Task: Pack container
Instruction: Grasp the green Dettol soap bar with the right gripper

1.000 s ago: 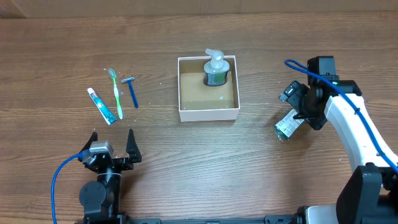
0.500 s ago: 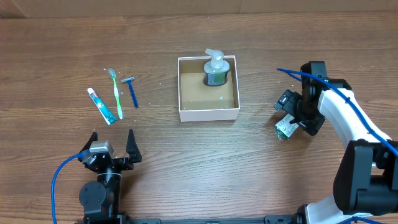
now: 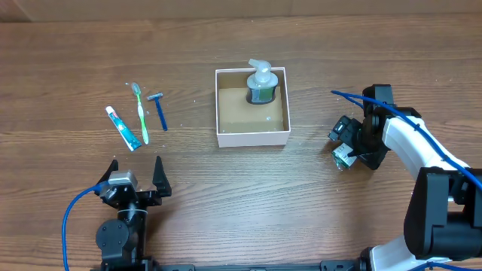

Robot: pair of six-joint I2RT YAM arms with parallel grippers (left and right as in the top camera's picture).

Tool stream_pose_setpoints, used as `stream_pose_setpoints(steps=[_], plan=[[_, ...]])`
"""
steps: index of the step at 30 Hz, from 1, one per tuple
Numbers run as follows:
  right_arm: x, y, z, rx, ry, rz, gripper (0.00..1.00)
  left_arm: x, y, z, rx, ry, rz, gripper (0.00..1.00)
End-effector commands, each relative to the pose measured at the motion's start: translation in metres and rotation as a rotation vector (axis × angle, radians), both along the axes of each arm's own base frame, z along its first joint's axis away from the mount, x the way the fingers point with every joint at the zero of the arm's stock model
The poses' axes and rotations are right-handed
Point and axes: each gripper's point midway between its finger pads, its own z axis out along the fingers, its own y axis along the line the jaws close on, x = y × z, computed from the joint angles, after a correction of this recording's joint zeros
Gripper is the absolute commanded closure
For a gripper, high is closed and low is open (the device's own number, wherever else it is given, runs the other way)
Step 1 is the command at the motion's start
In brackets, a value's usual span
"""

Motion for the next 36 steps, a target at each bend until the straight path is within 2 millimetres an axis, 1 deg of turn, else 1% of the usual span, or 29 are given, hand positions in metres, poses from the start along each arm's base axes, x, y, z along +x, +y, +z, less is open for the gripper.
stream_pose_setpoints(steps=[1, 6, 14, 18, 23, 25, 27, 29, 30, 34, 36], plan=[[-0.003, 0.001, -0.004, 0.009, -0.001, 0.003, 0.00, 0.000, 0.002, 0.001, -0.013, -0.007, 0.008, 0.00], [-0.006, 0.001, -0.011, 0.009, -0.004, 0.003, 0.00, 0.000, 0.002, 0.001, -0.013, -0.007, 0.008, 0.00], [-0.007, 0.001, -0.012, 0.009, 0.002, 0.002, 0.00, 0.000, 0.002, 0.001, -0.013, -0.007, 0.008, 0.00], [-0.008, 0.000, -0.014, 0.006, 0.009, 0.002, 0.04, 0.000, 0.002, 0.001, -0.013, -0.007, 0.008, 0.00], [-0.014, 0.001, -0.028, 0.009, 0.058, 0.002, 0.06, -0.001, 0.002, 0.001, -0.013, -0.007, 0.008, 0.00], [-0.015, 0.001, -0.031, 0.009, 0.067, 0.002, 0.07, -0.001, 0.002, 0.001, -0.013, -0.007, 0.008, 0.00], [-0.015, 0.001, -0.031, 0.009, 0.067, 0.002, 0.11, 0.000, 0.002, 0.001, -0.013, -0.007, 0.008, 0.00], [-0.015, 0.001, -0.031, 0.009, 0.068, 0.002, 0.17, 0.000, 0.002, 0.001, -0.013, -0.007, 0.008, 0.00], [-0.015, 0.001, -0.031, 0.009, 0.068, 0.002, 0.22, -0.001, 0.002, 0.001, -0.013, -0.007, 0.008, 0.00], [-0.015, 0.001, -0.031, 0.008, 0.068, 0.002, 0.32, -0.001, 0.002, 0.001, -0.013, -0.007, 0.008, 0.00], [-0.016, 0.001, -0.031, 0.009, 0.071, 0.002, 0.34, 0.000, 0.002, 0.001, -0.013, -0.007, 0.008, 0.00]])
